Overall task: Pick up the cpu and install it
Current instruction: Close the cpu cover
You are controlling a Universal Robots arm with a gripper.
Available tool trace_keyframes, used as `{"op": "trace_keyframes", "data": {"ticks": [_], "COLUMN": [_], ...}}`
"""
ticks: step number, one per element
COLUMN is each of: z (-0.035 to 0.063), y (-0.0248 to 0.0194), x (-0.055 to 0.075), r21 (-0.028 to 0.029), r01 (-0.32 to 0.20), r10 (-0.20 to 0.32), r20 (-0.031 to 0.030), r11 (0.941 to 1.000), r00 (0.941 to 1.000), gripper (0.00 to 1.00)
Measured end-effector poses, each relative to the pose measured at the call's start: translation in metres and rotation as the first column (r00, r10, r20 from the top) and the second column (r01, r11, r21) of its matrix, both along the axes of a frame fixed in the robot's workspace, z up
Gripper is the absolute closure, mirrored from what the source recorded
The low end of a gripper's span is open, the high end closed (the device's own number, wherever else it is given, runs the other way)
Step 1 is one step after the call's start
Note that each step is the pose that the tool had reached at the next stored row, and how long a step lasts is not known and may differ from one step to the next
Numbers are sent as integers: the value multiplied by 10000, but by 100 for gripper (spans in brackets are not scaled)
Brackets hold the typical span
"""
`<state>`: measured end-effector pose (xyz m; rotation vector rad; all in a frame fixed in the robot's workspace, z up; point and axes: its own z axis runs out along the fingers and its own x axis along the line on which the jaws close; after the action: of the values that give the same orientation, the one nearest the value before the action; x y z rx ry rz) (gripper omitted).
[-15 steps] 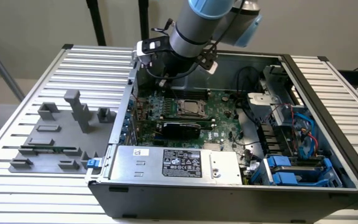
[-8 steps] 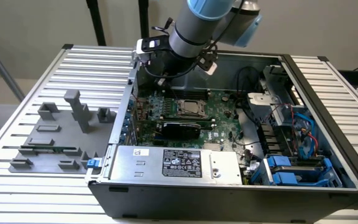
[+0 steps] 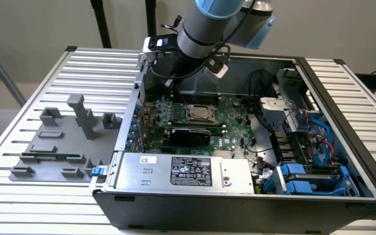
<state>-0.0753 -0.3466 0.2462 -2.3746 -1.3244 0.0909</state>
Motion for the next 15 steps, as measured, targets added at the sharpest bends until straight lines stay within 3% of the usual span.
{"op": "trace_keyframes", "data": {"ticks": [5,15], "z": [-53,-36], "y": [-1,2], "x": [-17,-16], "r21": [-3,33], "r01": [455,1208], "r10": [-455,-1208], "r20": [-2,-4], "r11": [9990,9927], "r00": [9990,9927], "gripper": [89,89]}}
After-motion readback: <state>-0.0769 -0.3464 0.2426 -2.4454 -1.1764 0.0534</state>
